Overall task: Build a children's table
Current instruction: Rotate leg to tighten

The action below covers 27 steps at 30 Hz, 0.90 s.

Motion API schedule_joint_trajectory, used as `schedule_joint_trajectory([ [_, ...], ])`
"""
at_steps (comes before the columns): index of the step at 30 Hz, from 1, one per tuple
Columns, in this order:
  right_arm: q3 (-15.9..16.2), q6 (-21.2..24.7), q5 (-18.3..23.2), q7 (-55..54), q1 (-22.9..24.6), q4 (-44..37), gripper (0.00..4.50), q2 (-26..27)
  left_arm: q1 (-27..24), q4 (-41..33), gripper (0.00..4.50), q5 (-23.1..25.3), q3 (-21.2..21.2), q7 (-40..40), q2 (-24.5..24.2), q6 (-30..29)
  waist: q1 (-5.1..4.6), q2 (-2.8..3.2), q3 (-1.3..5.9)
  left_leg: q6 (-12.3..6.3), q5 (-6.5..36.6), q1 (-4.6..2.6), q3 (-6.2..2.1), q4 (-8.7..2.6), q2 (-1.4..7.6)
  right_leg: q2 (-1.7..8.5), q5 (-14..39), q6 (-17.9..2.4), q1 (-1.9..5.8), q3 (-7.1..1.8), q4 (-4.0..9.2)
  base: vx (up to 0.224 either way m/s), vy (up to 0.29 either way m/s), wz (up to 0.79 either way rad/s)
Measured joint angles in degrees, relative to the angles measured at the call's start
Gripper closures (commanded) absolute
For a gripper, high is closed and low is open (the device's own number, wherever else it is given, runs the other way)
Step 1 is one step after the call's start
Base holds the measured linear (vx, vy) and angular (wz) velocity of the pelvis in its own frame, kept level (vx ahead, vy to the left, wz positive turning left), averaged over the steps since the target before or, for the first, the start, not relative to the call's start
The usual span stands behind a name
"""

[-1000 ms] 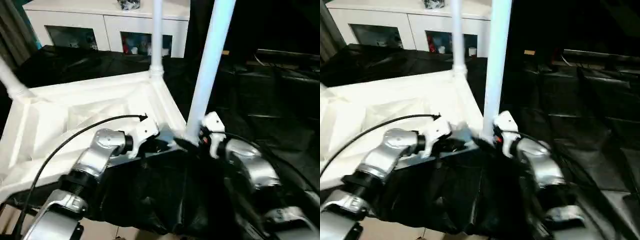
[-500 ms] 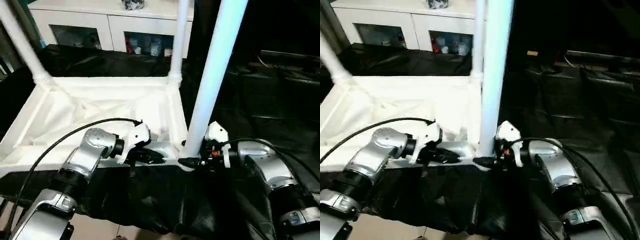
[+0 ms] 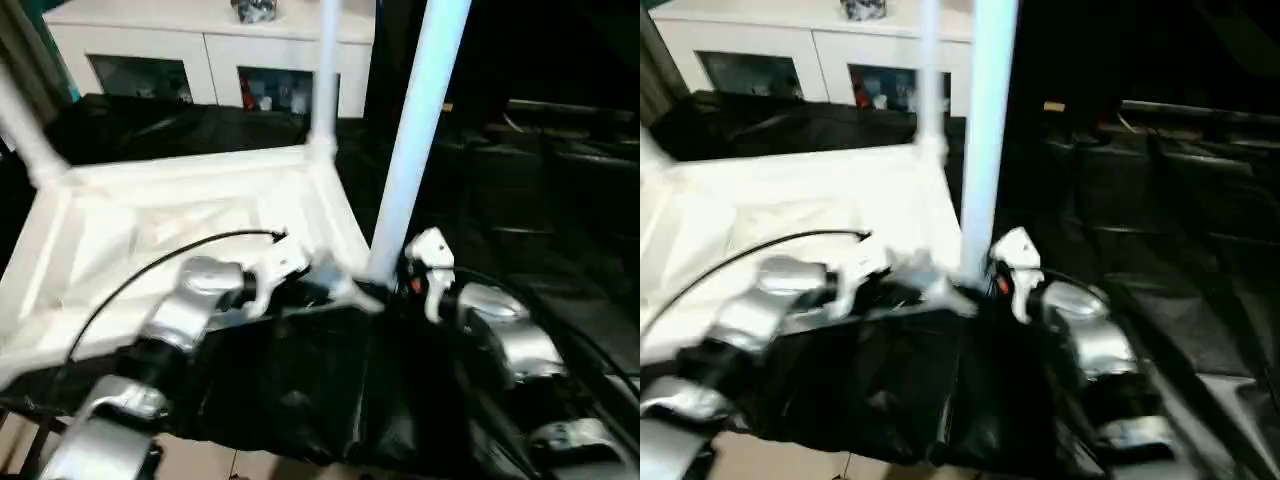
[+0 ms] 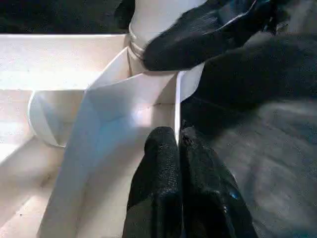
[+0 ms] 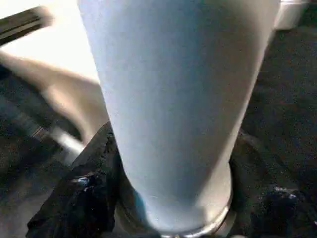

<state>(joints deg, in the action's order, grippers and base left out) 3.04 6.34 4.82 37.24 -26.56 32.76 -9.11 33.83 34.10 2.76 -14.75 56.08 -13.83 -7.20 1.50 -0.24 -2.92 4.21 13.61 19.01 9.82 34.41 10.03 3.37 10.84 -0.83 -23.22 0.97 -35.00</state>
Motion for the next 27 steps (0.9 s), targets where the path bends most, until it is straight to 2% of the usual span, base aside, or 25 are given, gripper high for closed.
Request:
schedule_joint_trajectory([
  [5,-3.3,0.5,-1.6,-15.8,-3.2,3.7,1.85,6.4,1.0,1.2,4.50,2.2,0.6,-8.3,3.8,-1.1,-0.06,0.17,0.05,0.01,0.0,0.02,0.00,-0.03,-0.01,0.00,0.0,0.0,-0.01,0.00,0.01,0.000,0.000,0.00],
  [7,-3.7,0.4,-2.0,-18.5,-3.5,4.0,1.85,7.2,1.1,1.2,4.50,2.7,0.5,-9.7,4.5,-1.3,0.12,0.17,0.05,0.01,0.0,0.04,-0.01,-0.08,-0.01,0.00,0.0,0.0,-0.01,0.00,0.05,0.000,0.000,0.00],
  [8,-3.7,0.2,-2.0,-18.6,-3.5,4.1,1.50,7.3,1.1,1.2,4.50,2.7,0.5,-9.7,4.5,-1.3,0.14,0.18,0.05,0.01,0.0,0.04,0.00,-0.11,-0.02,0.00,0.0,0.0,-0.01,0.00,0.07,0.000,0.000,0.00],
  [9,-3.7,0.0,-2.0,-18.6,-3.5,4.1,1.50,7.3,1.1,1.2,4.50,2.9,0.4,-9.7,4.5,-1.0,0.15,0.18,0.05,0.01,0.0,0.04,-0.01,-0.12,-0.02,0.00,0.0,0.0,-0.01,0.01,0.07,0.000,0.000,0.00],
  [11,-3.8,-0.2,-2.0,-18.2,-3.5,4.2,1.15,7.2,1.0,1.1,4.50,3.6,0.2,-9.5,4.3,-0.3,0.16,0.18,0.05,0.00,0.0,0.05,-0.01,-0.12,-0.02,0.00,0.0,0.0,-0.02,0.01,0.06,0.000,0.000,0.00],
  [14,-3.6,-0.2,-2.0,-15.8,-3.3,4.0,1.03,6.6,0.9,0.7,4.50,3.7,0.0,-8.7,3.7,0.0,0.04,0.18,0.05,0.00,0.0,0.05,-0.01,-0.12,-0.01,0.00,0.0,0.0,-0.03,0.01,0.06,0.000,0.000,0.00],
  [16,-3.0,-0.4,-2.0,-13.4,-3.3,4.0,0.74,5.5,0.8,0.3,4.50,3.5,-0.3,-7.3,3.1,0.3,0.06,0.17,0.04,0.00,0.0,0.06,-0.01,-0.17,-0.01,0.00,0.0,0.0,-0.05,0.02,0.08,0.000,0.000,0.00],
  [23,0.6,-1.5,-1.7,1.4,-3.3,3.9,0.74,-0.8,0.5,-0.6,4.50,1.1,-0.8,0.5,-0.5,1.4,0.28,0.20,0.00,-0.32,-0.1,0.19,0.00,-0.20,0.00,0.00,0.0,0.0,-0.15,0.05,0.09,0.000,0.000,0.00],
  [27,4.0,-2.1,-0.8,13.0,-2.0,1.3,0.74,-5.6,0.5,-0.5,4.50,0.2,-1.1,5.8,-2.9,2.5,0.48,0.22,-0.02,-0.32,-0.1,0.18,0.00,-0.19,0.00,0.00,0.0,0.0,-0.14,0.05,0.08,0.000,0.000,0.00],
])
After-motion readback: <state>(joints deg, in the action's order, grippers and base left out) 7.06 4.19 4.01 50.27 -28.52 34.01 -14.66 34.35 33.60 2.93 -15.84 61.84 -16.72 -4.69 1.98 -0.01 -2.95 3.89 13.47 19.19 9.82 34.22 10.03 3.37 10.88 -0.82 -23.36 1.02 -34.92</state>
